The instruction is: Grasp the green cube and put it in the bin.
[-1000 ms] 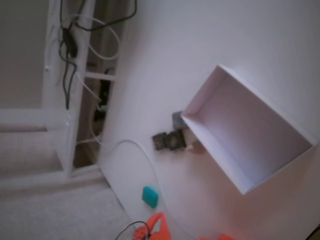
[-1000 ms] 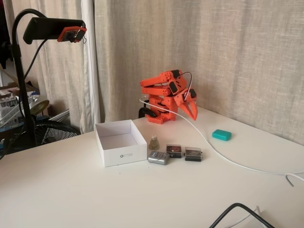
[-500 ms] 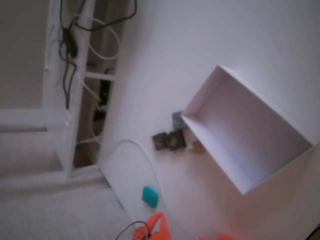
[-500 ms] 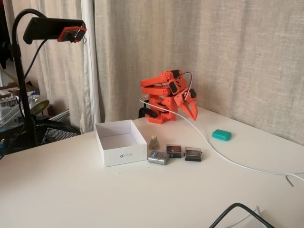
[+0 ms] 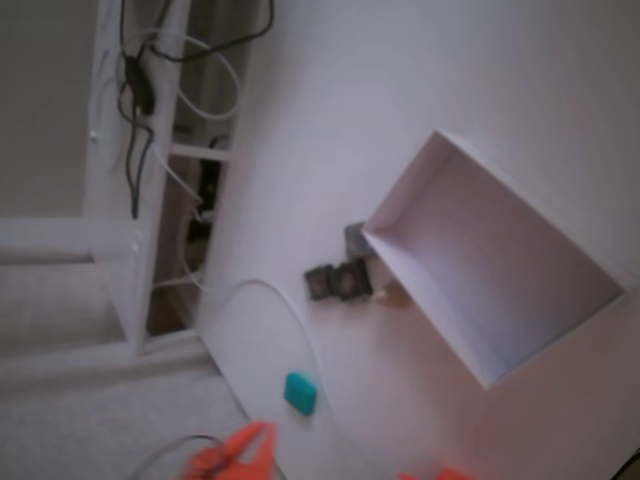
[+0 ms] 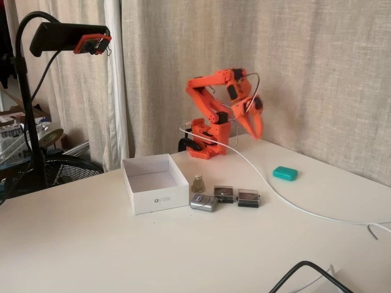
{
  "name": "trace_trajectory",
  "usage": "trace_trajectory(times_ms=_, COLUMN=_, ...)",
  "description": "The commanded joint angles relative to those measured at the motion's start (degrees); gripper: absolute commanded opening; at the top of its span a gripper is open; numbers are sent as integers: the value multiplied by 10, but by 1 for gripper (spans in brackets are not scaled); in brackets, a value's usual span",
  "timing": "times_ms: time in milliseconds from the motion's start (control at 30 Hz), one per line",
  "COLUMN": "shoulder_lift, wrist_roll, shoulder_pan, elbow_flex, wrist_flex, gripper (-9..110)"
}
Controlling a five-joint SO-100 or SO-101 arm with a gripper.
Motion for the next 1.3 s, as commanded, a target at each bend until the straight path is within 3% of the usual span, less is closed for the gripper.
trace_trajectory(times_ms=0, shoulder_lift=-112, wrist_roll=2, shoulder_pan=7, elbow_flex=-202, wrist_flex=10, gripper=-1)
trace_trajectory(times_ms=200, shoulder_lift=-279, wrist_roll=2, shoulder_pan=-1, elbow_flex=-464, wrist_flex=76, gripper=-1)
trace_trajectory(times_ms=333, shoulder_lift=-320, wrist_roll=3, shoulder_pan=3, elbow_flex=-548, wrist_flex=155, gripper=-1)
trace_trajectory(times_ms=433, shoulder_lift=-325, wrist_roll=2, shoulder_pan=4, elbow_flex=-548, wrist_flex=208, gripper=-1)
trace_trajectory(times_ms=733, shoulder_lift=-343, wrist_roll=2, shoulder_pan=-2, elbow_flex=-534, wrist_flex=203, gripper=-1)
trace_trajectory(times_ms=900, shoulder_lift=-329, wrist_roll=-51, shoulder_pan=-4, elbow_flex=-485, wrist_flex=89, gripper=-1)
trace_trajectory(times_ms=967, shoulder_lift=-330, wrist_roll=-58, shoulder_pan=4, elbow_flex=-475, wrist_flex=62, gripper=11)
trace_trajectory(times_ms=1133, shoulder_lift=-349, wrist_roll=-56, shoulder_pan=14, elbow_flex=-465, wrist_flex=32, gripper=11)
trace_trajectory(times_ms=1200, shoulder_lift=-349, wrist_roll=-54, shoulder_pan=11, elbow_flex=-465, wrist_flex=1, gripper=21)
trace_trajectory(times_ms=1267, shoulder_lift=-349, wrist_roll=-54, shoulder_pan=20, elbow_flex=-468, wrist_flex=8, gripper=20)
